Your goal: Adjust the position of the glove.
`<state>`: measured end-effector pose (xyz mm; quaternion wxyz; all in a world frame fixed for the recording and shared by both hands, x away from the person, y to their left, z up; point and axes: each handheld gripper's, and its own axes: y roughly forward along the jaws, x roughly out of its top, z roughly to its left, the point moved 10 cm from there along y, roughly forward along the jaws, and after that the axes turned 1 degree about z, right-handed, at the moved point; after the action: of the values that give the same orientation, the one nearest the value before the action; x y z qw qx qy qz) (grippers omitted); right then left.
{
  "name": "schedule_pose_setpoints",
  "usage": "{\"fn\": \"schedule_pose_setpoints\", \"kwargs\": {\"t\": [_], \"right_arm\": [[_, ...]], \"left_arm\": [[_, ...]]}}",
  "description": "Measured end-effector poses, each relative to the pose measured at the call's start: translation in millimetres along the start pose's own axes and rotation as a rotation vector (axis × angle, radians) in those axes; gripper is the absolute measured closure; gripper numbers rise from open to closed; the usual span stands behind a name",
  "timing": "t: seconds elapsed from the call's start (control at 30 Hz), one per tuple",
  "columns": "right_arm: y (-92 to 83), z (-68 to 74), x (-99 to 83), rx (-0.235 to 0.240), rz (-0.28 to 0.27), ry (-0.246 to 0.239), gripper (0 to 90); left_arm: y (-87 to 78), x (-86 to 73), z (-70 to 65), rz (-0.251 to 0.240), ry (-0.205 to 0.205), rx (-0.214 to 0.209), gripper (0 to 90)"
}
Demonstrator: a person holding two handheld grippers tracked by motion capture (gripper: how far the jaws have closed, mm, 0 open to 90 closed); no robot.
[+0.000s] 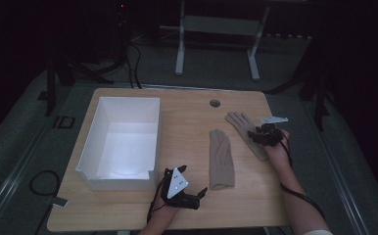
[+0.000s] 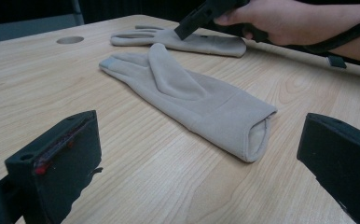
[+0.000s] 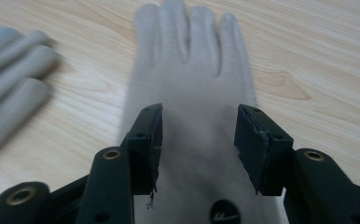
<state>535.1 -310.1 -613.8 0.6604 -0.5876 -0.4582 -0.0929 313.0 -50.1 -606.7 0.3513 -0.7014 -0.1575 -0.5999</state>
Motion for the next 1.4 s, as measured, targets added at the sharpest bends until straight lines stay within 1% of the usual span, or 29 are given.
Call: {"fn": "schedule_pose_setpoints", "kwargs": {"t": [0.03,0.07,0.1,0.13,0.27,0.33,0.37,0.4,0.43,0.47,0.5,0.57,0.63,0.73,0.83,0.87,0.9,0.97,1.03,1.1,1.13,1.17,1.2,1.23,1.27,1.3,1.33,1.37,1.4], "right_arm": [[1.8,-0.7,-0.6,0.002,0.003,0.0,51.5],[4.0,-1.1,-1.0,0.014,0.002,0.009,51.5],[6.0,-2.3,-1.7,0.012,0.004,0.01,51.6],[8.2,-2.3,-2.9,0.023,0.01,0.008,52.2],[11.1,-2.4,-5.0,0.07,-0.004,0.033,55.2],[11.1,-2.2,-5.4,0.078,-0.011,0.02,59.4],[10.8,-2.2,-5.4,0.08,-0.009,0.019,65.0],[10.1,-1.4,-5.3,0.079,-0.001,0.017,71.5],[10.1,-0.7,-5.0,0.076,0.002,0.013,74.4],[9.6,0.3,-4.9,0.063,0.011,0.011,78.4],[9.5,1.3,-4.7,0.05,0.018,0.009,79.9],[9.2,3.0,-4.3,0.024,0.026,0.01,81.4],[8.9,4.2,-4.5,0.01,0.024,0.013,81.7],[8.5,4.9,-4.7,0.003,0.023,0.021,82.3],[6.0,6.3,-2.7,0.002,0.033,0.041,83.3],[3.8,7.1,-0.5,-0.002,0.027,0.049,83.5],[1.7,8.5,1.6,0.004,0.025,0.063,83.5],[-2.7,9.3,6.1,-0.005,0.015,0.082,83.6],[-9.6,11.3,12.6,-0.006,-0.002,0.105,83.6],[-19.4,12.3,19.8,-0.017,-0.026,0.123,83.6],[-24.5,12.8,23.1,-0.019,-0.041,0.142,83.6],[-24.5,12.8,23.1,-0.019,-0.041,0.142,83.6],[-29.4,13.4,26.1,-0.02,-0.052,0.155,83.6],[-38.6,12.9,29.8,-0.048,-0.067,0.163,83.6],[-50.1,13.4,32.6,-0.062,-0.081,0.185,83.6],[-54.2,13.0,33.3,-0.073,-0.089,0.189,83.6],[-54.2,13.0,33.3,-0.073,-0.089,0.189,83.6],[-64.8,12.3,34.1,-0.097,-0.101,0.204,83.6],[-64.8,12.3,34.1,-0.097,-0.101,0.204,83.6]], "left_arm": [[0.1,0.1,0.0,-0.001,-0.001,0.0,0.1],[0.1,0.1,0.0,-0.001,-0.002,0.0,0.1],[0.1,0.1,0.1,-0.001,-0.003,0.0,0.1],[0.1,0.1,0.1,-0.001,-0.003,0.0,0.1],[0.1,0.0,0.1,0.0,-0.001,0.0,0.1],[0.2,0.0,0.0,0.0,-0.003,-0.001,0.1],[0.2,0.0,0.1,0.0,-0.003,-0.001,0.1],[0.2,0.0,0.1,0.0,-0.002,-0.001,0.1],[0.2,0.0,0.1,0.0,-0.002,-0.001,0.1],[0.1,-0.1,0.1,0.001,-0.001,0.0,0.1],[0.2,-0.1,0.1,0.001,-0.001,0.0,0.1],[0.2,-0.1,0.1,0.001,-0.001,0.0,0.1],[0.2,-0.1,0.2,0.002,-0.001,0.001,0.1],[0.2,-0.1,0.1,0.002,0.0,0.002,0.1],[0.2,-0.1,0.2,0.003,0.001,0.001,0.1],[0.2,-0.2,0.2,0.003,0.0,0.002,0.1],[0.2,-0.2,0.3,0.003,0.0,0.001,0.1],[0.2,-0.1,0.4,0.002,-0.002,0.002,0.1],[0.2,-0.1,0.3,0.002,0.0,0.003,0.1],[0.3,-0.1,0.3,0.002,0.0,0.004,0.1],[0.3,-0.1,0.3,0.002,0.0,0.004,0.1],[0.3,-0.1,0.3,0.002,0.0,0.004,0.1],[0.3,-0.1,0.3,0.002,0.0,0.004,0.1],[0.3,-0.1,0.3,0.002,0.001,0.005,0.1],[0.3,-0.1,0.3,0.002,0.001,0.005,0.1],[0.2,-0.1,0.2,0.002,0.001,0.005,0.1],[0.3,-0.1,0.2,0.002,0.002,0.005,0.1],[0.3,-0.1,0.1,0.002,0.003,0.005,0.1],[0.3,-0.1,0.1,0.002,0.003,0.005,0.1]]}}
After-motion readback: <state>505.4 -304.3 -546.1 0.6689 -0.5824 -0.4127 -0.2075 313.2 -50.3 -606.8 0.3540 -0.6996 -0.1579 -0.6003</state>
